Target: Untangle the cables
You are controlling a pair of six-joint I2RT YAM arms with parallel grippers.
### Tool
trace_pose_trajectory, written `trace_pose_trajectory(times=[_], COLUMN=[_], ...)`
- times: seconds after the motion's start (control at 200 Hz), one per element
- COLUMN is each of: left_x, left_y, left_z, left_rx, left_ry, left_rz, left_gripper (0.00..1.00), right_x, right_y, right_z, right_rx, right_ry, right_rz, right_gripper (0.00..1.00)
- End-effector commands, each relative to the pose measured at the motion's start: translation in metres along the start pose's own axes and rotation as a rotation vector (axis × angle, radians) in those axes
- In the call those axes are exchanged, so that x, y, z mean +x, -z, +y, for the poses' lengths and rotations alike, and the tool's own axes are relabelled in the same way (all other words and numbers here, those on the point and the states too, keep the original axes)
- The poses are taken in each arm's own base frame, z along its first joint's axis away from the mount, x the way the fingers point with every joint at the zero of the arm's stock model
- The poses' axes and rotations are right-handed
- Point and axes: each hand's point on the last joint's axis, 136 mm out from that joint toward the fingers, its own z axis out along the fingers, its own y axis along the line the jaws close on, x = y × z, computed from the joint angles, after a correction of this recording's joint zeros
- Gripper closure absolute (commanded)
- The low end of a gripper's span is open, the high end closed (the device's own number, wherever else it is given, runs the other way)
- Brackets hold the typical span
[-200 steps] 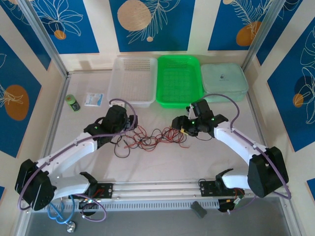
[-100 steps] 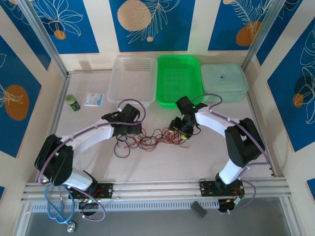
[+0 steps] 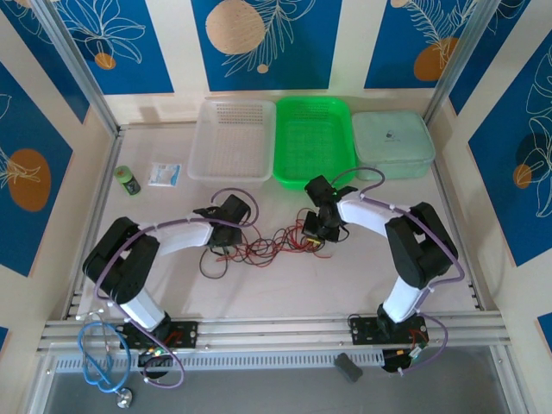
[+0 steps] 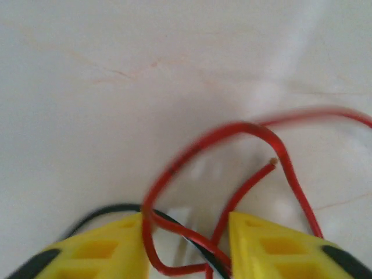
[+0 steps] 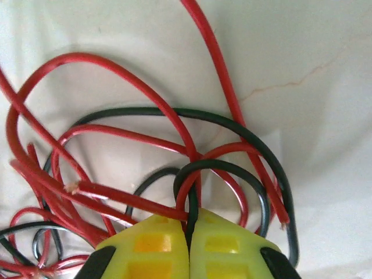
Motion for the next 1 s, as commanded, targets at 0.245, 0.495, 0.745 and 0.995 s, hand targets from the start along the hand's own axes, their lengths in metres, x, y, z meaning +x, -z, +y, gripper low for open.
trace_pose_trajectory(times=[0.245, 0.495, 0.745, 0.995], left_x=[-0.008, -0.033, -0.060, -0.062], left_y=[0.019, 0.044, 0.075, 0.092], left_z=[0.050, 0.076, 0.081, 0.063], left_rx=[-0.113, -0.146, -0.127, -0.038], left_ry=[0.032, 0.054, 0.049, 0.037], left_rz=[-0.038, -0.106, -0.176, -0.157], left_gripper=[1.00, 1.00, 0.44, 0.07], right_x=[0.010, 0.020, 0.019, 0.019], right_y=[0.017, 0.020, 0.044, 0.044], right_z=[-0.021, -0.014, -0.016, -0.007], right_rx=[-0.239, -0.337, -0.274, -0.194], right_ry=[0.003, -0.017, 0.000, -0.002], right_rz=[-0.164, -0.093, -0.086, -0.054], right_gripper=[0.92, 0.76, 0.55, 0.54])
